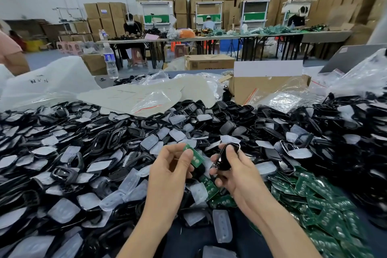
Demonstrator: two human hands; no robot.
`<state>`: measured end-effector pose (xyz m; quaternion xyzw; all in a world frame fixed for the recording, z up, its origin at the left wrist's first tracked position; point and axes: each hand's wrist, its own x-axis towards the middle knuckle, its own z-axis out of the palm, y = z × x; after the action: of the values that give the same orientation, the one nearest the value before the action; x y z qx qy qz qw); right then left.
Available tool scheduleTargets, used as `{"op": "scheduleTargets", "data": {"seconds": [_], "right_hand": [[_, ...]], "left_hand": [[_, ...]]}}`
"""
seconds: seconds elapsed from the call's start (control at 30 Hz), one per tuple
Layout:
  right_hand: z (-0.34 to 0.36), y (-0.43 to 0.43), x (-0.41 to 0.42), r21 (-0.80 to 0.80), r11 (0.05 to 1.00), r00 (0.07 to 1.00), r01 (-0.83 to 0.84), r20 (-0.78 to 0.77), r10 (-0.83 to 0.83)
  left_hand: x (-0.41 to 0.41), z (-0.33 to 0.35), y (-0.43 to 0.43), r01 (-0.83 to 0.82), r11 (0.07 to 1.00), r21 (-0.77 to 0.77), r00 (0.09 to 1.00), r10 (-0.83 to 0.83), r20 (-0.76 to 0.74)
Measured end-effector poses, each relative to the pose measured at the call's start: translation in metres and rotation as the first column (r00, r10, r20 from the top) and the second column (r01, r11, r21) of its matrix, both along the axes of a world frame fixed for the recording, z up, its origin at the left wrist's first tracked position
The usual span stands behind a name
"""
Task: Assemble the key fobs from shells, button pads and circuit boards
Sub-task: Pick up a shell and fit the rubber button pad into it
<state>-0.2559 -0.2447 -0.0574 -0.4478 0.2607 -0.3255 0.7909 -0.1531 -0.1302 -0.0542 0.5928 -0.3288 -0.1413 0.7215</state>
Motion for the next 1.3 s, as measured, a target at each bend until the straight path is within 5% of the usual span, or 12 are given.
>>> {"op": "scheduleTargets", "data": {"seconds": [0.17,0.3,0.47,0.77,1.3], "right_hand": [[-0.004,0.004,-0.003,-0.134,0.975,0.983,-0.177,-0.082,0.167],[-0.001,0.007,-0.006,-0.436,0.878,0.966,-0.200,-0.235,0.104],[0.002,0.011,-0.006,-0.551,0.811,0.957,-0.197,-0.286,0.038],[-0.001,0.012,-0.007,-0.629,0.747,0.953,-0.215,-0.304,0.019],[-0.003,0.012,-0.006,-0.676,0.704,0.959,-0.221,-0.282,0.030]], "left_hand": [[0.003,0.000,0.001,-0.048,0.999,0.009,0.999,0.047,0.002],[0.002,0.003,0.002,-0.063,0.998,-0.007,0.998,0.063,-0.018],[0.002,0.003,0.003,-0.060,0.998,-0.010,0.998,0.060,0.001],[-0.002,0.003,0.003,-0.104,0.992,0.077,0.988,0.094,0.121],[0.001,0.001,0.002,-0.081,0.993,0.083,0.991,0.072,0.110]]}}
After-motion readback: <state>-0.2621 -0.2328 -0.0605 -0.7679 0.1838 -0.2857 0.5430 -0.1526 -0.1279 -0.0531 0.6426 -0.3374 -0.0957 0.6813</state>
